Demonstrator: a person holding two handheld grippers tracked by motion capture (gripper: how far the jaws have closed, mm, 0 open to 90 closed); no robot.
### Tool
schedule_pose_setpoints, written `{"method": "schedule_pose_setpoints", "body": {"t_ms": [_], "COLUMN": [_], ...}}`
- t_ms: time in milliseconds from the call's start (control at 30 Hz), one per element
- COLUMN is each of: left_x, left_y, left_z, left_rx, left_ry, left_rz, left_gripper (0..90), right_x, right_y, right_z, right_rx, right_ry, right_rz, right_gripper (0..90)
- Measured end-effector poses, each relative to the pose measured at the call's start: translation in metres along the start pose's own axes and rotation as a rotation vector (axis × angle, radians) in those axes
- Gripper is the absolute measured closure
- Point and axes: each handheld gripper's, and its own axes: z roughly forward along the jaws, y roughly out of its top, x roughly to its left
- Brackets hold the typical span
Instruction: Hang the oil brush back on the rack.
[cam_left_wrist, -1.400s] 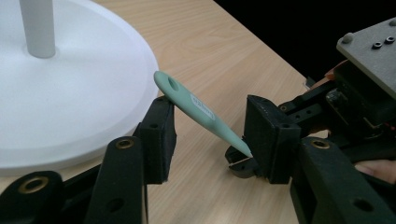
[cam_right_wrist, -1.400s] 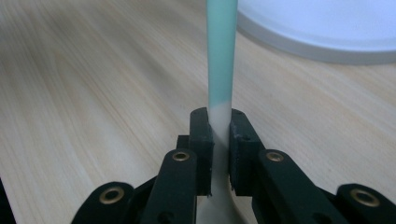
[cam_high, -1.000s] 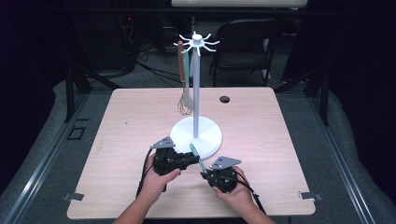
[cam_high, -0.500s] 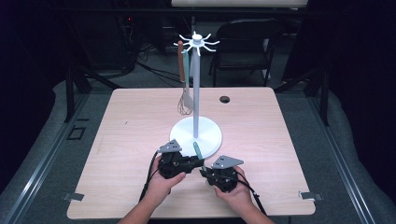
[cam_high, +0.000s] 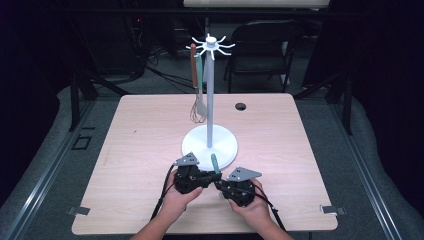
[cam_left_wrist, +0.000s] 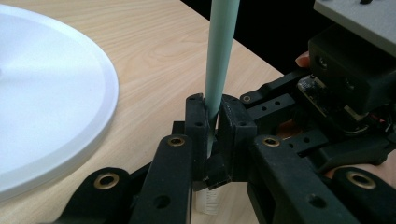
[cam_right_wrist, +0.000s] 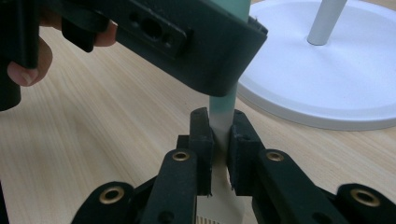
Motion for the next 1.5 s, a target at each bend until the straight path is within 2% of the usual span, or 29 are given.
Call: {"method": "schedule_pose_setpoints", "body": {"t_ms": [433,800,933,1000,1133,1267,1333,1500], "left_x": [0.001,0.004,0.007,0.007,0.008,0.008,0.009,0.009], "left_y": [-0.002,-0.002,-0.002,-0.003,-0.003,-0.003,-0.003,-0.003], "left_z": [0.002,0.001,0.0,0.0,0.0,0.0,0.0,0.0], "left_rx": [0.013,0.018,0.013,0.008,0.008,0.01,0.006,0.01], "left_ry": [-0.004,-0.005,-0.012,-0.014,-0.013,-0.013,-0.013,-0.015], "left_rz": [-0.004,-0.012,-0.027,-0.033,-0.034,-0.036,-0.039,-0.042], "left_gripper": [84.5,84.7,84.6,84.6,84.6,84.7,84.6,84.7], "right_x": [0.0,-0.004,-0.004,-0.005,-0.01,-0.02,-0.027,-0.04], "right_y": [-0.001,0.001,-0.001,-0.002,-0.003,-0.002,-0.003,-0.008], "right_z": [0.0,-0.007,-0.011,-0.014,-0.023,-0.033,-0.034,-0.034], "right_rx": [0.0,-0.006,0.022,0.05,0.076,0.067,0.061,0.087], "right_ry": [0.002,0.014,0.004,0.003,0.037,0.022,0.001,-0.061], "right_rz": [-0.001,0.026,0.018,-0.002,-0.008,-0.006,0.012,0.035], "right_gripper": [81.5,64.2,58.7,56.5,52.5,52.1,51.9,52.0]}}
